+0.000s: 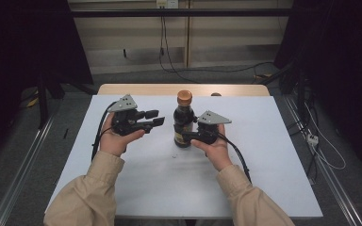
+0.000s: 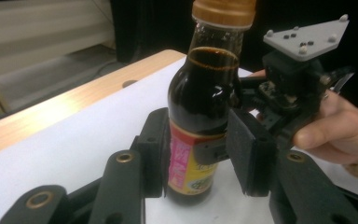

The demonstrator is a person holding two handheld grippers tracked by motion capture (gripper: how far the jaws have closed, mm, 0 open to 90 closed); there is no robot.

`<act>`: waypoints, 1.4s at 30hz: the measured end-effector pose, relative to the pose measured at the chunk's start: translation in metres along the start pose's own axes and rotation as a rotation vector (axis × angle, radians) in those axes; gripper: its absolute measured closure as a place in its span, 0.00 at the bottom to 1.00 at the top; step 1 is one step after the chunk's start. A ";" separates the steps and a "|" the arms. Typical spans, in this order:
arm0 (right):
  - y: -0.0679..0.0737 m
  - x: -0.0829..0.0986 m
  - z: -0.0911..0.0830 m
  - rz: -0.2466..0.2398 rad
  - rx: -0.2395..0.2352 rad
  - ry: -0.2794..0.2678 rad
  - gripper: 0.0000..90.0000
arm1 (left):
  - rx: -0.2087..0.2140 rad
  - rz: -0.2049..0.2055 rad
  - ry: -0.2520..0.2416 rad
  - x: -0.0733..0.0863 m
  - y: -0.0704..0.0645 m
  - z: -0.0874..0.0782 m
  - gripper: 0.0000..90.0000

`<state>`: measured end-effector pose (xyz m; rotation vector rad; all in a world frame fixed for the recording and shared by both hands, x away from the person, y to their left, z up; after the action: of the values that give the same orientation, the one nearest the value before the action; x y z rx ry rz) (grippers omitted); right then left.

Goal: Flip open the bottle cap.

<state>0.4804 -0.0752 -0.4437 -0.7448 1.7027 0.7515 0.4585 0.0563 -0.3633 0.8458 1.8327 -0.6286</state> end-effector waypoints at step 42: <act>0.000 0.000 0.000 0.006 0.006 0.026 0.35 | 0.078 -0.008 0.077 -0.051 -0.011 0.023 1.00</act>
<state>0.4801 -0.0750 -0.4435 -0.7491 1.7307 0.7438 0.4771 0.0191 -0.3244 0.9265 1.8915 -0.6846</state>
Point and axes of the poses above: each handheld gripper's, and its own axes: z roughly forward along the jaws, x roughly out of its underside, y roughly to its left, the point moved 9 cm from there along z, roughly forward along the jaws, and after that the axes turned 10 degrees about -x, right-handed, at the moved point
